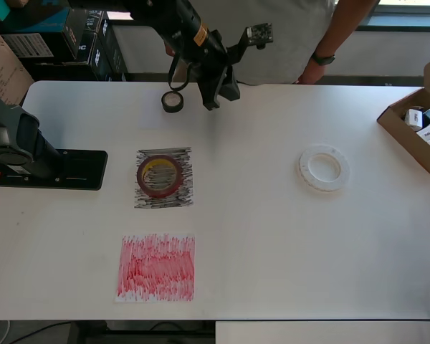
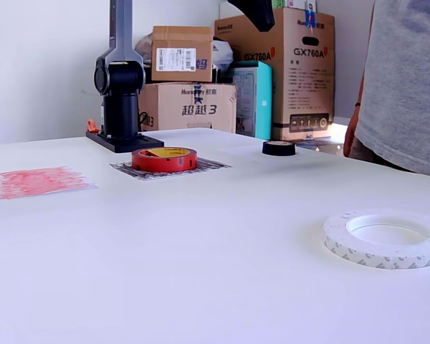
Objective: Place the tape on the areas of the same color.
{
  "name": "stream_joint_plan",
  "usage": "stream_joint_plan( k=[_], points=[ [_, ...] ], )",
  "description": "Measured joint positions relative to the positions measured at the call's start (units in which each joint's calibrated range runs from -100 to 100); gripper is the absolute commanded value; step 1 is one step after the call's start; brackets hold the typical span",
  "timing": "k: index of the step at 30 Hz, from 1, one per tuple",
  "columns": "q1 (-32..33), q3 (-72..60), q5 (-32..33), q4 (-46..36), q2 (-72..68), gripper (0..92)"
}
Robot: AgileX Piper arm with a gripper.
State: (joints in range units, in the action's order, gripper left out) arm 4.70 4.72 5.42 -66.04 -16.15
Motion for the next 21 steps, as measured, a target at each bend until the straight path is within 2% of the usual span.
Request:
stream_joint_plan(
  k=[6, 11, 16, 21],
  points=[
    [-0.96, -4.90, 1.24, 0.00, -4.37, 0.0],
    [0.30, -5.38, -0.71, -1.24, -4.58, 0.0],
    [0.36, -1.90, -5.73, 0.01, -4.58, 0.0],
    [-2.43, 5.11, -13.32, 0.07, -4.58, 0.0]
  ],
)
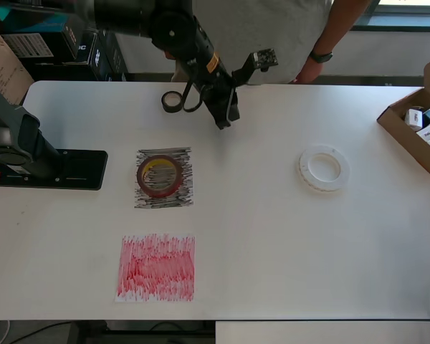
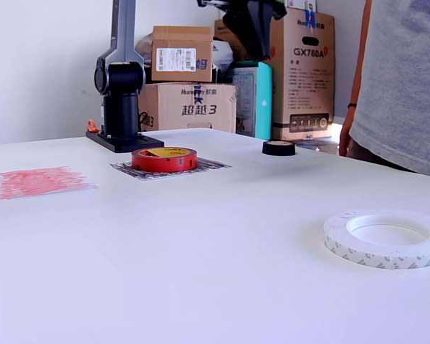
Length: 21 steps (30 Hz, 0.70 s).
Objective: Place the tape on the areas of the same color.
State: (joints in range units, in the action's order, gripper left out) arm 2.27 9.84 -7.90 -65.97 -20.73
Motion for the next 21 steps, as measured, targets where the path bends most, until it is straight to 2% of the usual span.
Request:
stream_joint_plan(
  k=[10, 14, 21],
  points=[
    [-7.67, 15.34, -16.45, 0.48, 0.06, 0.0],
    [-10.18, 19.29, -21.65, 3.07, 0.00, 0.0],
    [-11.11, 22.57, -28.96, 4.17, 0.00, 0.0]
  ],
)
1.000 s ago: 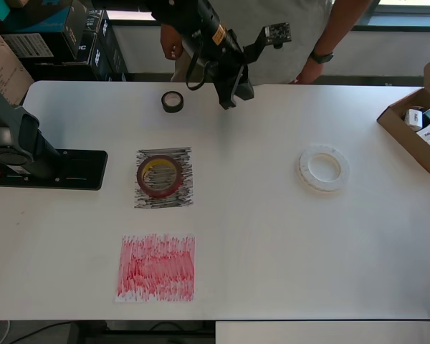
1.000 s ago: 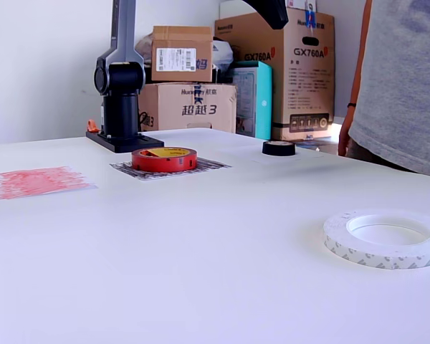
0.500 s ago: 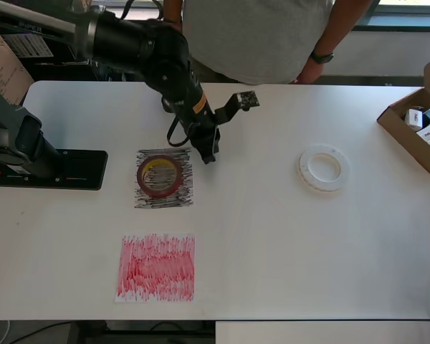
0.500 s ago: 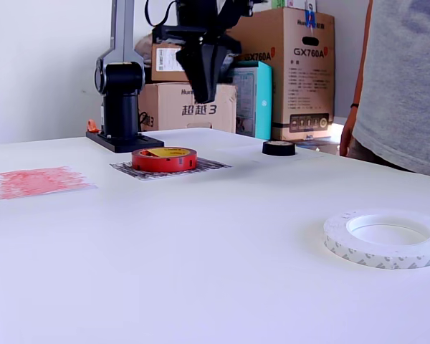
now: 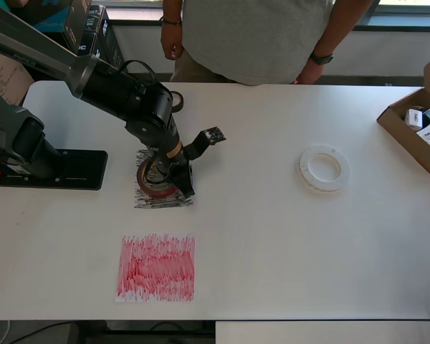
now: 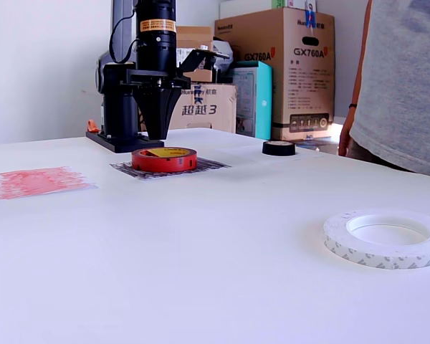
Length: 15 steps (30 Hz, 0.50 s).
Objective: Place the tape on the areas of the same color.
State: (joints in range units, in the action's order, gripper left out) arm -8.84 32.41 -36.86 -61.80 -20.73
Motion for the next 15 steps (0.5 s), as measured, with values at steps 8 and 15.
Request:
stream_joint_plan(
  k=[8, 15],
  points=[
    [0.79, 2.18, -5.32, -0.18, 0.12, 0.0],
    [0.79, 2.18, -7.80, -0.18, 0.12, 0.0]
  ],
)
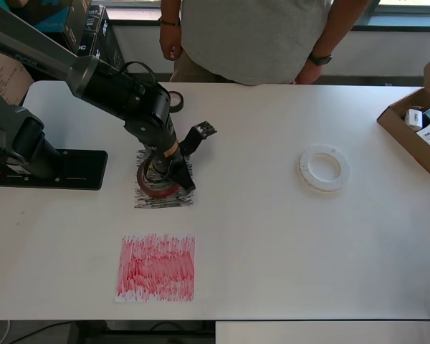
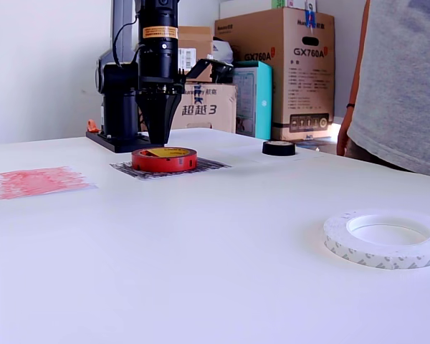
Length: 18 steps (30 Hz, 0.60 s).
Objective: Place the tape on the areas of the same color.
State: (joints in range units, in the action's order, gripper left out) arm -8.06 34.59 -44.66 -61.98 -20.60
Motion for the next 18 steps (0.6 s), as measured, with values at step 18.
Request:
stream_joint_plan(
  k=[18],
  points=[
    [4.16, 0.83, -3.18, 0.00, -0.07, 0.0]
  ],
)
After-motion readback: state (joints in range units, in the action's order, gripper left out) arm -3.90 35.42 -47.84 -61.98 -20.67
